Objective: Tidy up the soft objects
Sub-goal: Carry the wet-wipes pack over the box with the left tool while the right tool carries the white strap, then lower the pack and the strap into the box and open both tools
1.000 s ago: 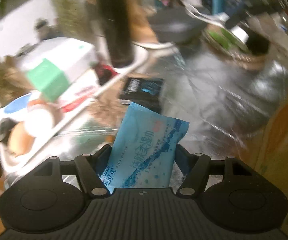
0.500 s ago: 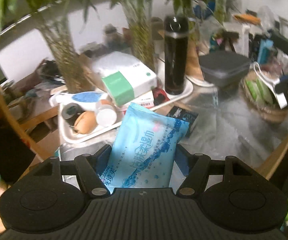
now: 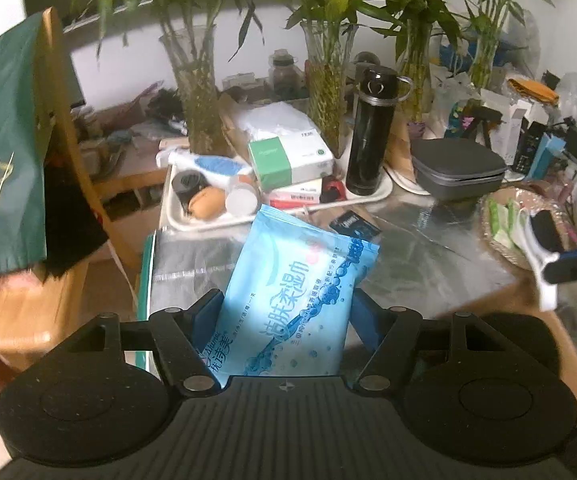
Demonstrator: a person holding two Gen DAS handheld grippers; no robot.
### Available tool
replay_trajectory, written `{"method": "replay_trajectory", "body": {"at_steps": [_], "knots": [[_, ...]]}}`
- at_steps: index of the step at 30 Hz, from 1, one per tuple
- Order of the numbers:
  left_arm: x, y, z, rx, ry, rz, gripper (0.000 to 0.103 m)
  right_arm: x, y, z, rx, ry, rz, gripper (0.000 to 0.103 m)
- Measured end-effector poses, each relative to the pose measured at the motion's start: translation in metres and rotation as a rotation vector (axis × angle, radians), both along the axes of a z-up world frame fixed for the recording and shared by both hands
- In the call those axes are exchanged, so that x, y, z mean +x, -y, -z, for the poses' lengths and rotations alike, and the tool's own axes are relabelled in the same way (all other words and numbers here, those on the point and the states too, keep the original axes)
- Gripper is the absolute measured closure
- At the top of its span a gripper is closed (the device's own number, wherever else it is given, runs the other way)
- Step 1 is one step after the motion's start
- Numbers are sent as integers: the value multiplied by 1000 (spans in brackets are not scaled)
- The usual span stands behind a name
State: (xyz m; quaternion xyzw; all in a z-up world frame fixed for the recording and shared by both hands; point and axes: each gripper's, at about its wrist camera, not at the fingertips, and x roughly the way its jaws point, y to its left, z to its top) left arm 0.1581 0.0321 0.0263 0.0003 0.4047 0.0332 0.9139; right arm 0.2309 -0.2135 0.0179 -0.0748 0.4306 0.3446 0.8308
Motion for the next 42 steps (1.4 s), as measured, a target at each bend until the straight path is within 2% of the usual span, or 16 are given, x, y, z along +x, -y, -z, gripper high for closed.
{"method": "replay_trajectory", "body": {"at_steps": [8, 19, 22, 23, 24, 25, 26, 27, 29, 32, 37, 42], "knots": [[-32, 16, -9, -76, -19, -38, 35, -30, 5, -7, 3, -38, -10, 94], [-43, 17, 9, -245, -88, -106, 34, -59, -4, 1, -44, -66, -24, 94], [-43, 15, 16, -335, -77, -105, 32, -65, -13, 9, -69, -80, -53, 89], [-43, 14, 18, -375, -73, -103, 30, -67, -15, 11, -83, -78, -57, 78], [-44, 14, 20, -402, -65, -98, 27, -69, -17, 12, -97, -68, -55, 54], [-45, 14, 21, -419, -52, -91, 20, -72, -18, 12, -106, -45, -54, 41], [-48, 15, 20, -425, -38, -89, 18, -76, -18, 11, -109, -23, -53, 18], [-51, 15, 19, -424, -18, -86, 16, -79, -18, 10, -111, -10, -52, 11], [-59, 16, 15, -418, 4, -86, 14, -81, -16, 11, -114, -20, -38, 10], [-66, 16, 12, -395, -4, -84, 14, -84, -14, 11, -123, -15, -15, 3], [-76, 16, 6, -293, -14, -69, 14, -91, -12, 9, -142, -5, 11, 0], [-84, 10, 2, -235, -16, -70, 14, -97, -10, 1, -151, 27, 20, 0]]}}
